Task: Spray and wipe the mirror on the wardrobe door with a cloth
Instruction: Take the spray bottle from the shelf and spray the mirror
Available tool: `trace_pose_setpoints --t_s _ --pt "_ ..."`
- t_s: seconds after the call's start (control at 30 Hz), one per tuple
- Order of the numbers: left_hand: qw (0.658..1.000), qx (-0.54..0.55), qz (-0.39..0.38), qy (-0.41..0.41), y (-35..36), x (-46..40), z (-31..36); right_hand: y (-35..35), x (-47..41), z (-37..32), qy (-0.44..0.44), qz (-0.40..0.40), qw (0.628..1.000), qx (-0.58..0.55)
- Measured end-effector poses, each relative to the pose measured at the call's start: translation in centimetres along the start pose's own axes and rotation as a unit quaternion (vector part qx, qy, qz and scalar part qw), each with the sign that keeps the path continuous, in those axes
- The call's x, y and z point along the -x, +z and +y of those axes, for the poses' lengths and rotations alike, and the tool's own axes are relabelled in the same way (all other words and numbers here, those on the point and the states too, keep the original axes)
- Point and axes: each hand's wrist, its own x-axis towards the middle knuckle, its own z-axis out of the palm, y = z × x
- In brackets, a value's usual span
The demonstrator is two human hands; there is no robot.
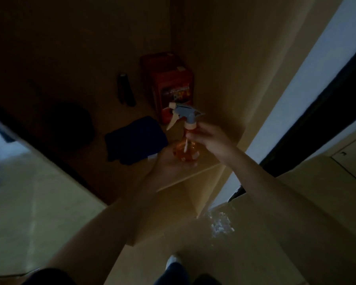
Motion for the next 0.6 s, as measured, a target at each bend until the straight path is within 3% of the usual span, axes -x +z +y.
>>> trace_pose_setpoints --t_s 0.27,0.6 --pt "0.997 0.017 -0.044 -0.060 1.4 -6.4 -2.9 -0.4 -5.0 3.1 0.023 -0.008 1.000 -0.019" --pt "0.998 -0.026 0.049 -0.037 2.6 -9.3 -3.2 -0.2 -7.3 4.9 0.006 0.007 1.000 -0.026"
